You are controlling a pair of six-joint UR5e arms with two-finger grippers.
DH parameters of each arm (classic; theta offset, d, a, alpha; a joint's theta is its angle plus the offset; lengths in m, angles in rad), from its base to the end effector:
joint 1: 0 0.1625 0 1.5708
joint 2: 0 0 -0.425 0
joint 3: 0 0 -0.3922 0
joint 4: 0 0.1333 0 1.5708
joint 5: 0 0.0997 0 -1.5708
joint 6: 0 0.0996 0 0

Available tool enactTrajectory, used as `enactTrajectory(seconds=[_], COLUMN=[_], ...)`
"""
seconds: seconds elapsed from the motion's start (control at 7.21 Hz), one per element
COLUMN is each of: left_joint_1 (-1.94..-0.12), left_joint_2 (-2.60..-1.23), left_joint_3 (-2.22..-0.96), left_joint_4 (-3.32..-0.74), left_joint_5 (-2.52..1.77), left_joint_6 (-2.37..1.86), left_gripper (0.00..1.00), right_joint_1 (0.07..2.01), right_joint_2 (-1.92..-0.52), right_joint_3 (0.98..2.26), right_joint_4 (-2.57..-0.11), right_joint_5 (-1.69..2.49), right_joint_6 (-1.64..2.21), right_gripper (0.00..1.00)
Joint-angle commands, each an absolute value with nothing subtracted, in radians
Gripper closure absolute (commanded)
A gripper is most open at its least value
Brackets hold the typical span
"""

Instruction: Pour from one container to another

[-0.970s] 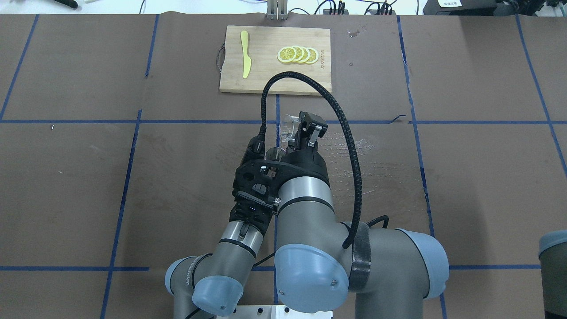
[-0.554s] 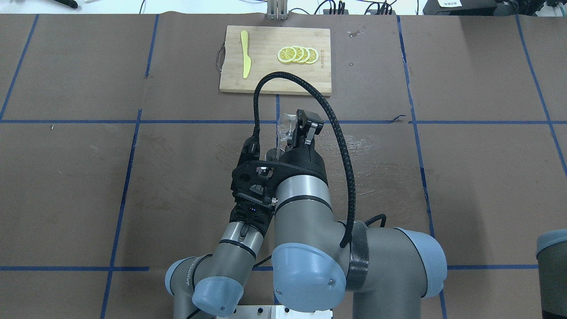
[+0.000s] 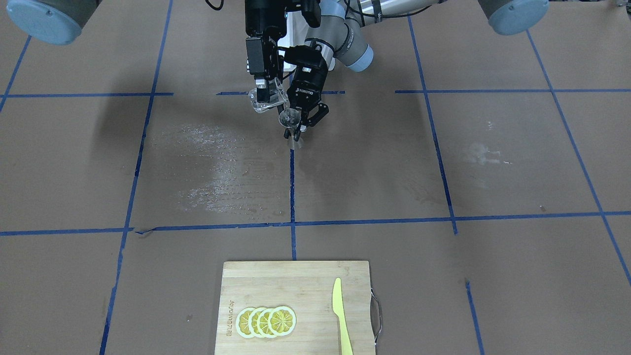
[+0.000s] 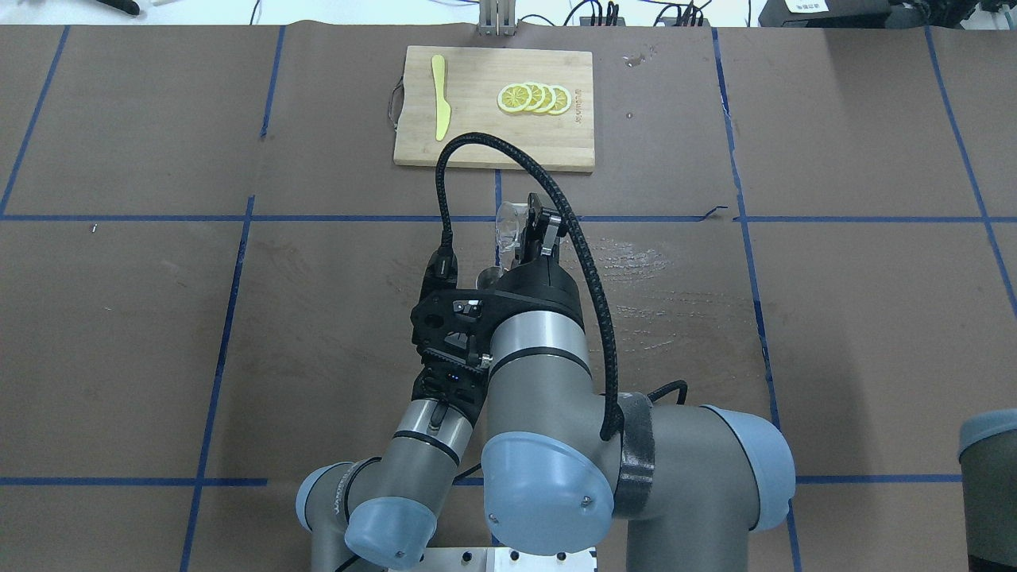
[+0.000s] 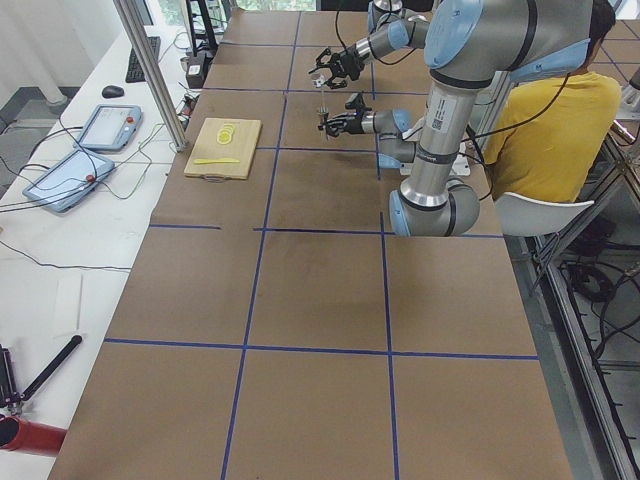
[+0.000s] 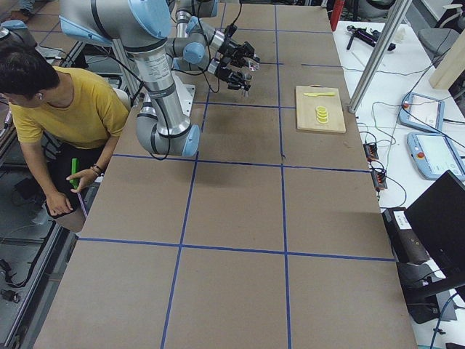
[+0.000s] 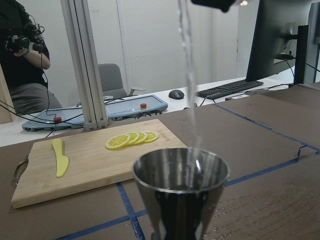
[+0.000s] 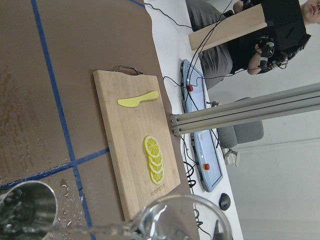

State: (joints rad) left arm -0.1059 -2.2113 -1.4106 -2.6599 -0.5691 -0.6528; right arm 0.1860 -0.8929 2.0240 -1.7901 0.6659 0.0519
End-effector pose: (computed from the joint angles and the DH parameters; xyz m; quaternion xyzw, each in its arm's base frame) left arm 0.6290 -0.2853 0.2224 0.5998 0.3739 -0.0665 0.7042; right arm -0.4947 -0.3084 0.0975 0.5565 0.0349 -0.3479 0.7537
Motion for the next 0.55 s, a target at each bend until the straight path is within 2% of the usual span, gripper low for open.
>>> enactTrajectory(seconds=[0.0, 0.42], left_joint_1=[-0.106, -0.106], left_joint_2=[-2.21, -2.209], left_joint_3=[-1.411, -1.414], left_joint_4=[-2.66, -2.66], left_joint_5=[-0.569, -0.569], left_joint_6=[-0.652, -0.652], left_gripper=[1.0, 1.0], right_joint_1=[0.186, 0.183], right_joint_2=[-0.891, -0.902], right_joint_3=[2.023, 2.025], right_joint_4=[-1.789, -1.775], right_joint_5=[0.66, 0.663], right_joint_6=[0.061, 0.336], right_gripper=[0.96, 0.96])
